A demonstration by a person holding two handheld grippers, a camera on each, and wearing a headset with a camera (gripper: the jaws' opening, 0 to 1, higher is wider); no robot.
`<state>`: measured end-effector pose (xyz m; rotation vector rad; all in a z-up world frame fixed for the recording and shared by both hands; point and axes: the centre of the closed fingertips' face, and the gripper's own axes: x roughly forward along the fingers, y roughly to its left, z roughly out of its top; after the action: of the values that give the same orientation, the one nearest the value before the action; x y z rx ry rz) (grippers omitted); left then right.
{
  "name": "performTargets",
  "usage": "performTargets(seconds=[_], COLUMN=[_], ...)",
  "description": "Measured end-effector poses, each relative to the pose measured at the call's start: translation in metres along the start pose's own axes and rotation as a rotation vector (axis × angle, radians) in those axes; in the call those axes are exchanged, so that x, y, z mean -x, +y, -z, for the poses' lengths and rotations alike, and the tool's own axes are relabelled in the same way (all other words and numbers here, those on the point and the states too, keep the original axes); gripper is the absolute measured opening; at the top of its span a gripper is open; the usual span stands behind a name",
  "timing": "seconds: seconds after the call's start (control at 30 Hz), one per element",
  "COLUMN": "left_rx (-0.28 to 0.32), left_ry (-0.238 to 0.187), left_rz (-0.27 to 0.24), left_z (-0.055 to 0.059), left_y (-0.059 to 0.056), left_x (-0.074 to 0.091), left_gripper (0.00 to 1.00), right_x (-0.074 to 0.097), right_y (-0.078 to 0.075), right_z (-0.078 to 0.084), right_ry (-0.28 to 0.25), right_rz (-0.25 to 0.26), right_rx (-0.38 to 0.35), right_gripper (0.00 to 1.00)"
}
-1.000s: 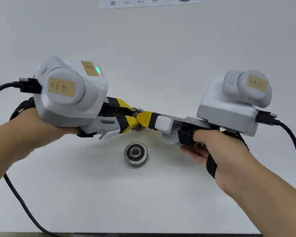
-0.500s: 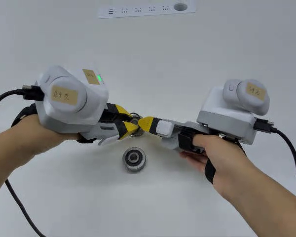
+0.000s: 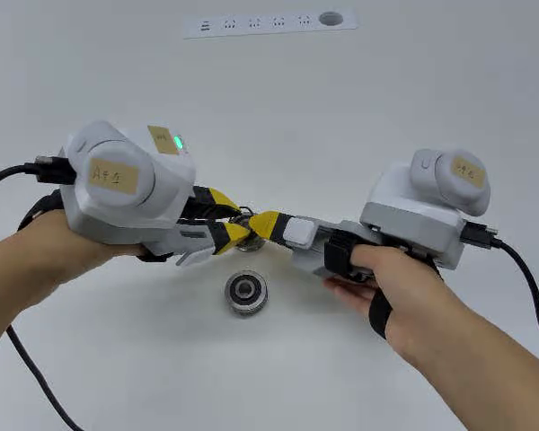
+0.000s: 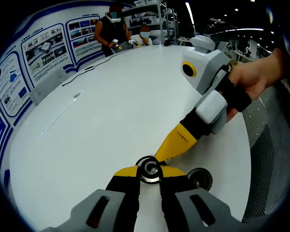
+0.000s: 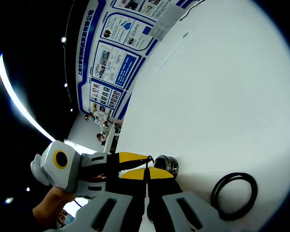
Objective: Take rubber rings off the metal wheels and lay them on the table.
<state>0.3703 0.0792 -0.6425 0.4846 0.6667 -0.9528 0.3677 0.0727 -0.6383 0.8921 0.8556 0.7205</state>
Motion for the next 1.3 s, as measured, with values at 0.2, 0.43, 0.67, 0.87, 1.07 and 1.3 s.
performTargets(seconds=[0.2,0.43,0.67,0.87,1.07,1.3], left_rx=[0.027,0.077,0.105,0.145,0.163,0.185], left_ry=[-0.012,-0.057,-0.083,-0.119,-0.129,-0.141], left_rz=[-0.025,-0.057,-0.077,-0.094,-0.103,-0.113], left_z=[0.002,-0.003,-0.003,-0.005,-0.003,0.000], left_y=[0.003,0.006,0.005,0.004,0.002,-0.002], left_x=[0.010,0.021,0.028,0.035,0.041,0.046], left_gripper=[0.21,0.28,0.33,0.35,0.37,0.37], right_x=[0.000,0.008,0.028,0.047,0.063,0.078], right_y=[0.009,0.013,0.002,-0.018,-0.032,-0.040], right_z=[-0.001,-0.011,-0.021,-0.022,-0.018,-0.010], right_ry=[-0.009,-0.048,-0.089,-0.126,-0.145,-0.152], right_rz=[-0.028,-0.037,-0.014,0.034,0.071,0.091], right_rx=[-0.022,-0.047,-0.063,-0.107,-0.134,-0.155], right_gripper=[0.02,0.02,0.02,0.02,0.02,0.02])
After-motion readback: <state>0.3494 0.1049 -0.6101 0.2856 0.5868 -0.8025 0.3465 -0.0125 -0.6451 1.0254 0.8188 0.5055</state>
